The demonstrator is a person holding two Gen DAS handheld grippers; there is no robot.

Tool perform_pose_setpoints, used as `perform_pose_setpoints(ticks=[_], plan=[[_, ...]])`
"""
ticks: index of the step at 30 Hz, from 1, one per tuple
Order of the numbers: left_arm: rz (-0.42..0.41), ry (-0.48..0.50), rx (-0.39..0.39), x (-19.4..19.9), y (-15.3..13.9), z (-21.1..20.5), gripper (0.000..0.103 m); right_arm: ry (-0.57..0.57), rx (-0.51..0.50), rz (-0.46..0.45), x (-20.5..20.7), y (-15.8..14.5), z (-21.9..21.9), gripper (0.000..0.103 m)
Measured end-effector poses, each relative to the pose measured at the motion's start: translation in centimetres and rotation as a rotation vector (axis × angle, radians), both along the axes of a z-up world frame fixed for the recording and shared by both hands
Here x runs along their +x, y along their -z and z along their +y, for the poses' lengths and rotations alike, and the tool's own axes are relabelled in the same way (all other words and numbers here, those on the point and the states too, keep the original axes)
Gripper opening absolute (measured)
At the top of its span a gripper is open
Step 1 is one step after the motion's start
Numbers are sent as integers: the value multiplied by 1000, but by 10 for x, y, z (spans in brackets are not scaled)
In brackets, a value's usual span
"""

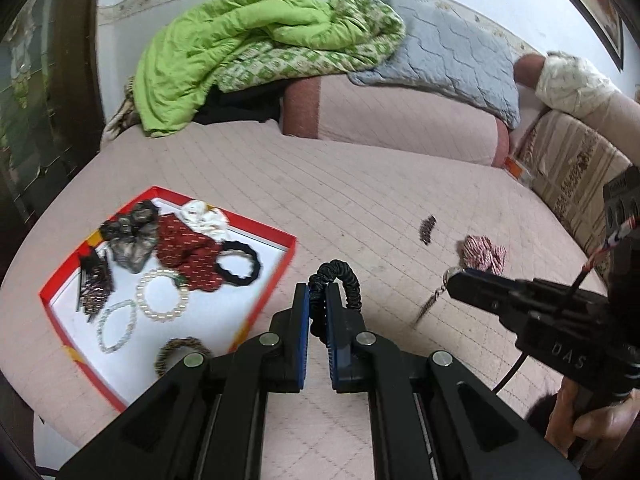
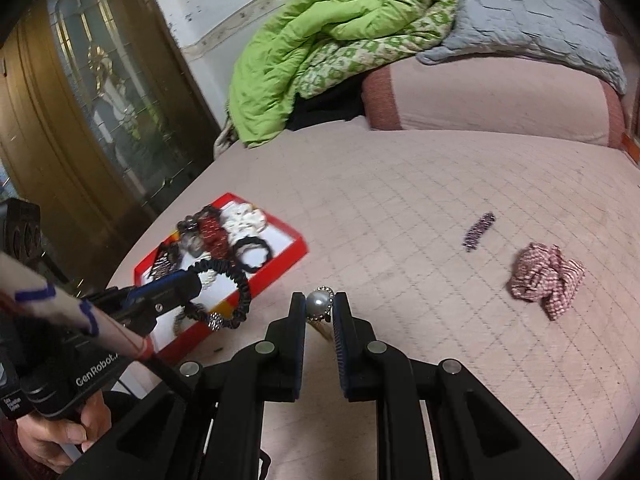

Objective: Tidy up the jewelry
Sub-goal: 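Carry the black hair tie and pearl ornament to the tray and open both tools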

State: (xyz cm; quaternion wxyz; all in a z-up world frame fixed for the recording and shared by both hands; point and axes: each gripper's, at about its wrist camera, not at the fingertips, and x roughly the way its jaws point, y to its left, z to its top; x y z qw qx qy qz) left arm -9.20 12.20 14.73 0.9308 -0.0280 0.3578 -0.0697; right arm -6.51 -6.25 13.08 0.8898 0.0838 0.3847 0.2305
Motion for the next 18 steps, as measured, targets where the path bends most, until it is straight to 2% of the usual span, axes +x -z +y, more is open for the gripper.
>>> perform_pose_setpoints(ticks=[4, 12, 18], plan=[[-8, -69, -13, -4, -3, 35, 8, -54, 6, -1, -2, -6, 24, 15], [49, -261, -74, -1, 19, 121, 8, -182, -13, 3, 13, -6, 94, 15], [116, -344, -141, 8, 46, 158, 8, -231, -4, 69, 41, 17, 136, 15]])
